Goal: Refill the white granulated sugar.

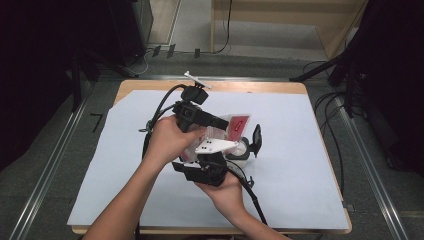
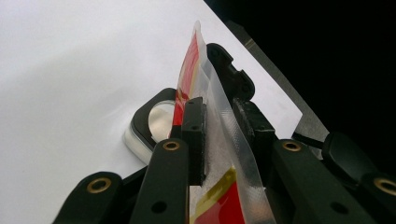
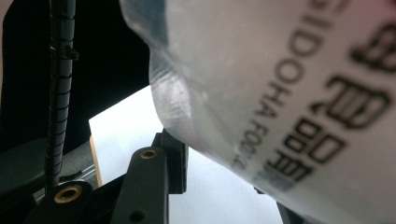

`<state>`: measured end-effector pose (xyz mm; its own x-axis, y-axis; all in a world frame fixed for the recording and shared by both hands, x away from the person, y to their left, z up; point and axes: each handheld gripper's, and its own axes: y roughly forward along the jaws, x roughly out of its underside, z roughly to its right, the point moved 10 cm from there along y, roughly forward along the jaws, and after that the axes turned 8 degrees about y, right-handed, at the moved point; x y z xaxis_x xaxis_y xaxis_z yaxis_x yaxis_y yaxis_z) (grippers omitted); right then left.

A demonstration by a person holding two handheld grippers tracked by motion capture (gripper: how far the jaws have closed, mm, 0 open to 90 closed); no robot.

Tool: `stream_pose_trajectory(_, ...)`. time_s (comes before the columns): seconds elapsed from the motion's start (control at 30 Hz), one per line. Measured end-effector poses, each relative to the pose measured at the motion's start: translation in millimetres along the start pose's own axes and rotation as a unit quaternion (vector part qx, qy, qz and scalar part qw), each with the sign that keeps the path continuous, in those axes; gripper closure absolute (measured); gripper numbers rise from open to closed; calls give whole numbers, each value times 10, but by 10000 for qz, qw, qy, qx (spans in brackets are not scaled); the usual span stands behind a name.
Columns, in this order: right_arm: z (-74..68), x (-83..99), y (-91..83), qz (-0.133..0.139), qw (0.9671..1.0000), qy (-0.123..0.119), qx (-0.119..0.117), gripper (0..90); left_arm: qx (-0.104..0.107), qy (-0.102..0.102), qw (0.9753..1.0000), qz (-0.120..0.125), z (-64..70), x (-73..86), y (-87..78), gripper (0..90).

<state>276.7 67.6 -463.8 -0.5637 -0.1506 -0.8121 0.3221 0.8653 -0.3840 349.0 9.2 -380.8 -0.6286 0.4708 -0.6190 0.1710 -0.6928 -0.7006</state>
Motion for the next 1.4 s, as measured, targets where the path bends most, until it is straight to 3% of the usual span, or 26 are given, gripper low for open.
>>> stream_pose_trajectory(1.4,7,-4,-8,56,10000,-29,33,652,-17,47,10000,-44,24,-14,11,759)
